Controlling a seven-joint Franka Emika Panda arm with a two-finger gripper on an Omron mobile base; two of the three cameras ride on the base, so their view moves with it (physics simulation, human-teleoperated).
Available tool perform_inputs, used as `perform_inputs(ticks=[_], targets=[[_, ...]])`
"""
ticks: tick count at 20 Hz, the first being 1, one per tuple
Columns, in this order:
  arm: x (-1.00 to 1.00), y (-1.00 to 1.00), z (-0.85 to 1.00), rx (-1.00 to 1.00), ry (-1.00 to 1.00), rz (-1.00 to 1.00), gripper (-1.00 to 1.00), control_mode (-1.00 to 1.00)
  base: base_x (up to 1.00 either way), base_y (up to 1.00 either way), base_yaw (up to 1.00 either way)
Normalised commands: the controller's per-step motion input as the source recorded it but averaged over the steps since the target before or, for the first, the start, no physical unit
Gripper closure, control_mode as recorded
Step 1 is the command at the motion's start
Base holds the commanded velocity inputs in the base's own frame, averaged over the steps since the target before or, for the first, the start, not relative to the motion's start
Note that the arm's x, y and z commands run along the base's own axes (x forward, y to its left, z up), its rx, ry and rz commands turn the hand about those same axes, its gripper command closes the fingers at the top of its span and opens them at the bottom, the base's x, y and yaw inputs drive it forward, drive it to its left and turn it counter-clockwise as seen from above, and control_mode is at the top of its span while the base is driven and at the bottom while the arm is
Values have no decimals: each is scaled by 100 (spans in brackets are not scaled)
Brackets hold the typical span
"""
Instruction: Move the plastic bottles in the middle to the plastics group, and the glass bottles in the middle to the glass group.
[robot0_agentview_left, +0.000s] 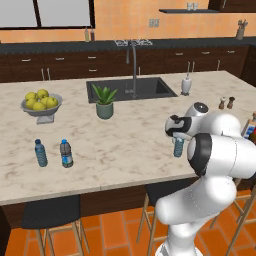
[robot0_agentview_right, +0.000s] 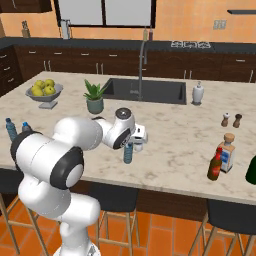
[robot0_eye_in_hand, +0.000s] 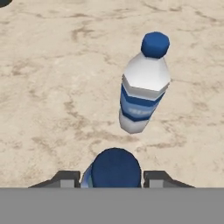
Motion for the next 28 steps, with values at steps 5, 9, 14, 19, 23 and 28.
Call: perform_inputs(ticks=[5,9,14,19,23,28], targets=[[-18,2,1,0,-6,0,100,-100,0,0,0],[-35,45,16,1,-8,5,100,-100,0,0,0],[-28,97,26,0,-2,15,100,-100,0,0,0],[0,100,55,0,0,16,100,-100,0,0,0],[0,100,59,0,0,18,100,-100,0,0,0],[16,100,22,0,4,23,100,-100,0,0,0]])
